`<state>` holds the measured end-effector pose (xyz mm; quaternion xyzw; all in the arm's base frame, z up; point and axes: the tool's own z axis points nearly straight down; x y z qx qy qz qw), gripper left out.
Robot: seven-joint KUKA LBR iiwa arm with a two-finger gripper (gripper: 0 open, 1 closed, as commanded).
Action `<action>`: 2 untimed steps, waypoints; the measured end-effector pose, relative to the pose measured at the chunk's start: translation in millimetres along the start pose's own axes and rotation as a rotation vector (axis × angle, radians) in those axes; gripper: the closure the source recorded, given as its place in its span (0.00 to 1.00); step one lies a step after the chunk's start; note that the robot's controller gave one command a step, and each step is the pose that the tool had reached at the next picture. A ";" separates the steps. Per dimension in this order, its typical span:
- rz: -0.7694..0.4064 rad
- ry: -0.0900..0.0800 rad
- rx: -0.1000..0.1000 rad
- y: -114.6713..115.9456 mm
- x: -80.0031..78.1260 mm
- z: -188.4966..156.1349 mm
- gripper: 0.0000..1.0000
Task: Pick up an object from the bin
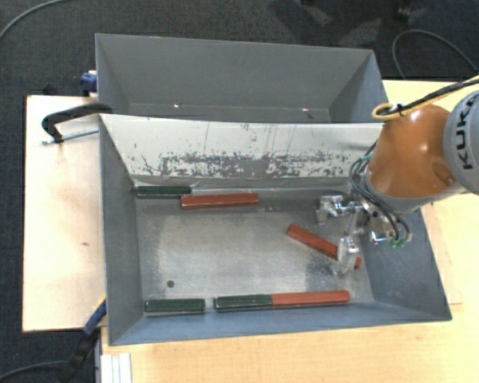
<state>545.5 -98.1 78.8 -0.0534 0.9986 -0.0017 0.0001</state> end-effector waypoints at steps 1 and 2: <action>-0.008 -0.002 -0.004 5.9 -1.8 0.5 1.00; 0.151 -0.016 -0.002 12.9 -26.5 -152.2 1.00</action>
Offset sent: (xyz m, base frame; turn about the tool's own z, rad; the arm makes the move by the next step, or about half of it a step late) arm 0.0000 0.0000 0.0000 0.0000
